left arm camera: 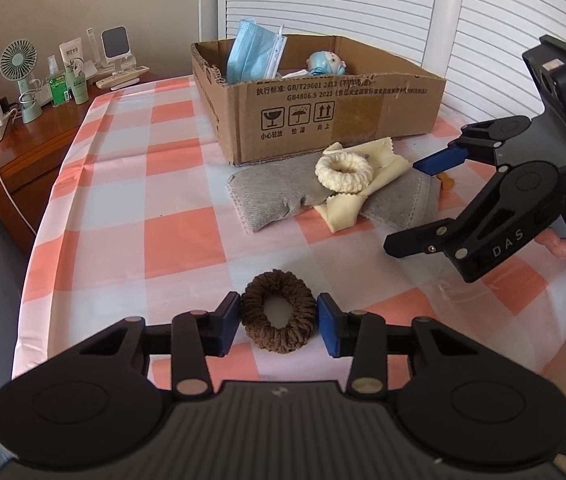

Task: Organize soft objects
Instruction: 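Lift the brown scrunchie with the left gripper while the right gripper grasps the grey pad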

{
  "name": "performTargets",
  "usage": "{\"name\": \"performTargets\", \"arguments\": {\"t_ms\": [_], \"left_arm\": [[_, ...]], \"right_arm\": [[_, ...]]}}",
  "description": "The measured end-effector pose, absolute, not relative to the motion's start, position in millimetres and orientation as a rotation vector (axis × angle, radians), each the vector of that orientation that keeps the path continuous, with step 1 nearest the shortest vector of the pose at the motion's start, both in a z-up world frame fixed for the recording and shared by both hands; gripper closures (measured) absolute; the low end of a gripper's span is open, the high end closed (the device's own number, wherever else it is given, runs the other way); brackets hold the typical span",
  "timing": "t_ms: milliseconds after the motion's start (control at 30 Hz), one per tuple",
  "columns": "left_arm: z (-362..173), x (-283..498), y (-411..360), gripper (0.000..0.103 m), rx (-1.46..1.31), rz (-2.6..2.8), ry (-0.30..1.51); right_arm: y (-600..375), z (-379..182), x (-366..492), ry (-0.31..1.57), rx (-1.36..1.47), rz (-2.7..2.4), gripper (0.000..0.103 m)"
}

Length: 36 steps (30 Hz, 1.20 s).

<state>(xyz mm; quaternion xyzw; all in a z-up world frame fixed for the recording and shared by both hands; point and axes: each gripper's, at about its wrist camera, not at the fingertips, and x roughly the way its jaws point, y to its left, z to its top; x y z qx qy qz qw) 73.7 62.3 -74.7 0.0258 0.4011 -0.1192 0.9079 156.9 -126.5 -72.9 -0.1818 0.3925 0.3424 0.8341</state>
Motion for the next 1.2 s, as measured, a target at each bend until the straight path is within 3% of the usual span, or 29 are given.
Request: {"name": "performTargets", "arguments": {"t_ms": [200, 367, 533, 1200], "left_arm": [[-74, 75, 62, 0.063, 0.045, -0.249, 0.831], [-73, 75, 63, 0.065, 0.039, -0.262, 0.84], [-72, 76, 63, 0.068, 0.053, -0.283, 0.854], [-34, 69, 65, 0.069, 0.114, -0.359, 0.82]], "right_arm": [[-122, -72, 163, 0.816, -0.364, 0.714, 0.004], [-122, -64, 155, 0.814, -0.379, 0.697, 0.029], [-126, -58, 145, 0.817, -0.371, 0.666, 0.043], [-151, -5, 122, 0.748, -0.289, 0.63, 0.046]]}}
